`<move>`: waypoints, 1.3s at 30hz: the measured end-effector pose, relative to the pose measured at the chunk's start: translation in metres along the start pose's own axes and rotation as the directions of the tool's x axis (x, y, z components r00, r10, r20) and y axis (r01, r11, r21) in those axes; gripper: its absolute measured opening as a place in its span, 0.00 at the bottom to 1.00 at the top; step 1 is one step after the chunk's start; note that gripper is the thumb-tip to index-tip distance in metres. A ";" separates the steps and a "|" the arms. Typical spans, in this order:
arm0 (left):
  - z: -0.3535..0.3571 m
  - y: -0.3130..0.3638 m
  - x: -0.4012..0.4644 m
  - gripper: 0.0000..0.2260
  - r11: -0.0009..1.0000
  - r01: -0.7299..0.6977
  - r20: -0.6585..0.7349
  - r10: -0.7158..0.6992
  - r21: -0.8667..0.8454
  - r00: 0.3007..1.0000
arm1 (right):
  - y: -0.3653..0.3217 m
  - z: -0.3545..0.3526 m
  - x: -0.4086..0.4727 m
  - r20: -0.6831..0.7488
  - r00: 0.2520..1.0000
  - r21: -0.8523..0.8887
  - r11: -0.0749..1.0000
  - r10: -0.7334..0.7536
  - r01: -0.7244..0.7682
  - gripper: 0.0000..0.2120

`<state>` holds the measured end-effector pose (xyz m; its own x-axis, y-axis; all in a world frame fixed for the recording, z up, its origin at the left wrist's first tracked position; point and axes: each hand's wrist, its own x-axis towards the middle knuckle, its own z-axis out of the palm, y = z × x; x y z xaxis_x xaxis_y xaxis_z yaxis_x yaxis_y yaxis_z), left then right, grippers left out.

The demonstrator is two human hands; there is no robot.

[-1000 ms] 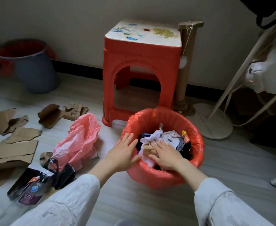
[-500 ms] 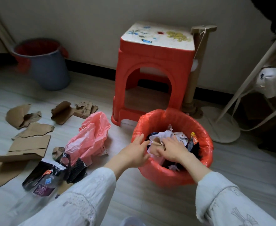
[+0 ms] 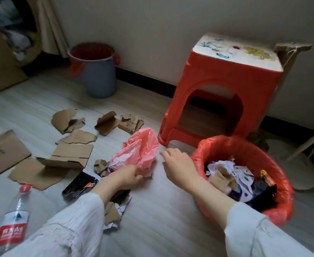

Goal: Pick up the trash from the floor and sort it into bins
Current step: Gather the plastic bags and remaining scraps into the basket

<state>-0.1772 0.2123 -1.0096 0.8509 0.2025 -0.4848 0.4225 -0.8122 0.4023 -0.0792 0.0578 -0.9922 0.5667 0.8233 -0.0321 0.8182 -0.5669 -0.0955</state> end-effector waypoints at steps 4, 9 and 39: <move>-0.008 -0.049 0.004 0.17 0.981 0.109 -0.160 -0.135 -0.160 0.978 | -0.020 0.044 0.048 0.190 0.976 -0.197 0.970 -0.103 0.141 0.24; -0.001 -0.079 0.013 0.18 0.962 0.118 -0.256 -0.182 -0.245 0.949 | -0.022 0.089 0.092 0.221 0.969 -0.366 0.912 -0.108 0.185 0.20; -0.085 0.065 -0.135 0.57 0.916 -0.081 -0.329 -0.057 -0.393 0.943 | -0.013 -0.172 -0.094 -0.828 0.553 0.149 0.914 -0.094 0.378 0.06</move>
<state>-0.2384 0.1784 -0.8519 0.8805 0.4174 -0.2246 0.4404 -0.5453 0.7132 -0.1260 -0.0172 -0.8173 0.3162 0.4857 0.8149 0.9476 -0.2022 -0.2472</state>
